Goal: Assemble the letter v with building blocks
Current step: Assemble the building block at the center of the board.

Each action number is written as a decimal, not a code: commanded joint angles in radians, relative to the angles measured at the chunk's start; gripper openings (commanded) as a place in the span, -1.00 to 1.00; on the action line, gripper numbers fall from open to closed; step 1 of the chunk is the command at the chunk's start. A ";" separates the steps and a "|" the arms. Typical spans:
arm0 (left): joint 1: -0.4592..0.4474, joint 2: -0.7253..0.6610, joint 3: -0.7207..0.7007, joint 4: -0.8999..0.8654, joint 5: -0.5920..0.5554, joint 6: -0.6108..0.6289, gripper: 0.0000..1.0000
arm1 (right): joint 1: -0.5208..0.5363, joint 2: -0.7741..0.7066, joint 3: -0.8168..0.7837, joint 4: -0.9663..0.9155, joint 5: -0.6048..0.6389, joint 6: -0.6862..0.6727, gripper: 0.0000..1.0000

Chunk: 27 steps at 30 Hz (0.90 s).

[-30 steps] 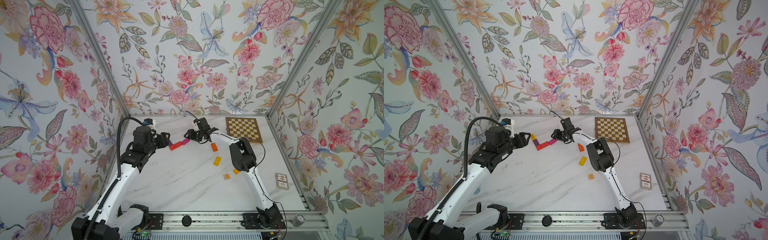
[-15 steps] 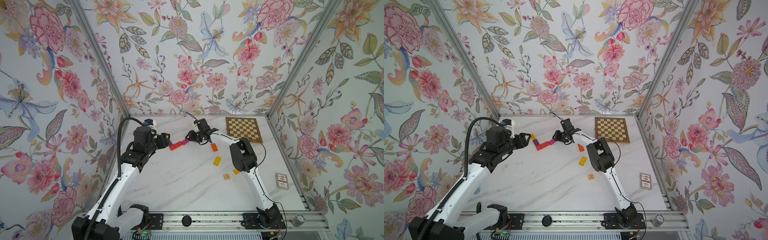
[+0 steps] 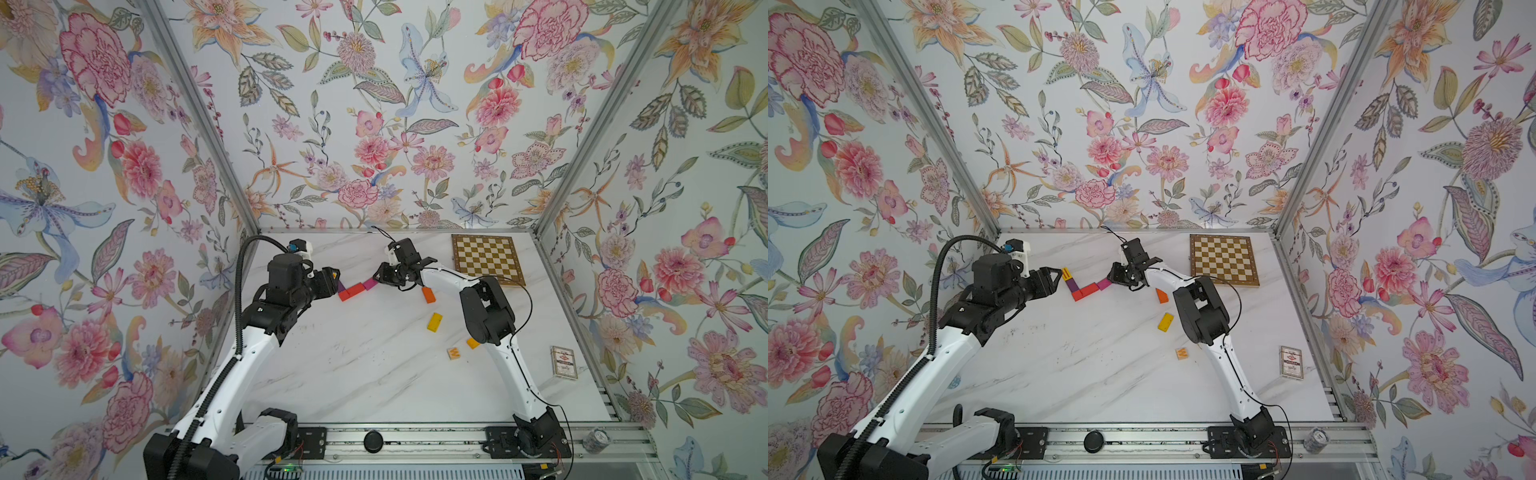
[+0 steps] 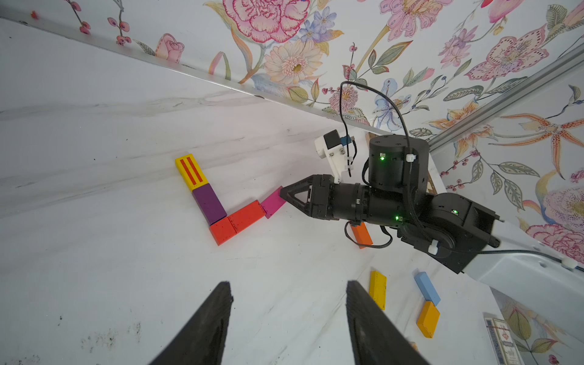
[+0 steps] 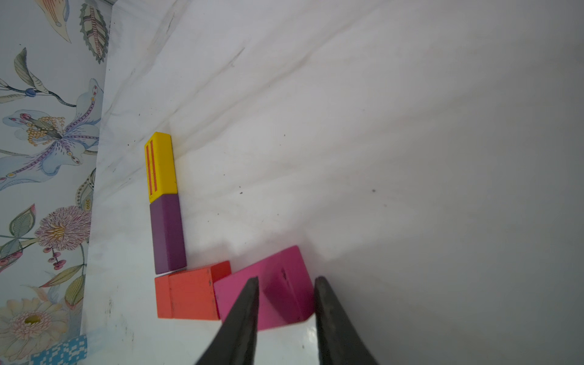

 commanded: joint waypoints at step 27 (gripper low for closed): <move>0.004 -0.009 -0.029 0.008 -0.008 -0.023 0.23 | 0.004 -0.236 -0.261 0.028 0.052 0.010 -0.10</move>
